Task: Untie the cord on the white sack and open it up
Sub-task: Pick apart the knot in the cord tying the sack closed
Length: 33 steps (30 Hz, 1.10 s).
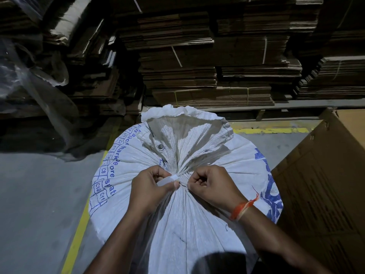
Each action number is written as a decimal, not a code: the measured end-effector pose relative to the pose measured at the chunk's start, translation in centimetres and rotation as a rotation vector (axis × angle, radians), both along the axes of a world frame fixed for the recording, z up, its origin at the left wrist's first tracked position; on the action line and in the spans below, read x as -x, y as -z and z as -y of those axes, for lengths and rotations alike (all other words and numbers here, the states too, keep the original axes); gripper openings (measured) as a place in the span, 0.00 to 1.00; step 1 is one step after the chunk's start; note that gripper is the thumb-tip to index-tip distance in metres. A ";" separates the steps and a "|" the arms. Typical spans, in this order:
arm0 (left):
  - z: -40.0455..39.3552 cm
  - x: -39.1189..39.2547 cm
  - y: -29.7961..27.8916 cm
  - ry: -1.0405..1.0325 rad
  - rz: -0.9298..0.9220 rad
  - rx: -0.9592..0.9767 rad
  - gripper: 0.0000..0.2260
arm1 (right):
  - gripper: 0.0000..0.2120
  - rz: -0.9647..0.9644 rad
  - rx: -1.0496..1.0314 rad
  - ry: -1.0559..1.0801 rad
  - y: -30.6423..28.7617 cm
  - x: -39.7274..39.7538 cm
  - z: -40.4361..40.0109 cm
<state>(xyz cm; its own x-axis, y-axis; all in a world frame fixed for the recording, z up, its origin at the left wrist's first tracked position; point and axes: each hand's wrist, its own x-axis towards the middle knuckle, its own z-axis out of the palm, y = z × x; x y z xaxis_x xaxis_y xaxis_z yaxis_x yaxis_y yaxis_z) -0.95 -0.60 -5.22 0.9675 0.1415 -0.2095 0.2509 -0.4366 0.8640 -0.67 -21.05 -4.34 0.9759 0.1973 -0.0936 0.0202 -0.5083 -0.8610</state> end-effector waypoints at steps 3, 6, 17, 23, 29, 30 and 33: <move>0.0 0.0 0.0 0.007 0.009 -0.015 0.11 | 0.06 0.014 0.004 0.018 0.6 0.2 -0.8; 0.0 0.0 0.0 0.010 0.012 -0.013 0.11 | 0.06 0.037 0.014 0.057 1.0 0.0 -1.4; 0.0 0.1 -0.3 0.021 -0.012 0.027 0.12 | 0.04 -0.007 -0.017 0.035 1.1 -0.1 -1.4; 0.0 0.1 -0.3 0.020 -0.019 0.051 0.12 | 0.06 0.031 0.031 0.047 1.2 -0.2 -1.0; 0.0 0.2 -0.7 0.030 -0.028 0.068 0.15 | 0.05 -0.026 -0.050 0.110 1.7 -0.2 -2.1; 0.0 0.2 -0.8 0.028 -0.032 0.077 0.14 | 0.05 -0.086 -0.124 0.144 1.7 -0.2 -2.2; 0.1 0.2 -1.0 0.039 -0.045 0.079 0.11 | 0.06 -0.268 -0.416 0.298 1.9 -0.4 -2.6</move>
<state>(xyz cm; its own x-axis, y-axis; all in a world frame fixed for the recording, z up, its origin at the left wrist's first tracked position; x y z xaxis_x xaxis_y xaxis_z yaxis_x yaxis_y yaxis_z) -1.12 -0.68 -4.25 0.9612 0.0854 -0.2624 0.2749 -0.3779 0.8841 -0.25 -18.47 -6.22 0.9478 -0.0097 -0.3189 -0.3186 -0.0761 -0.9448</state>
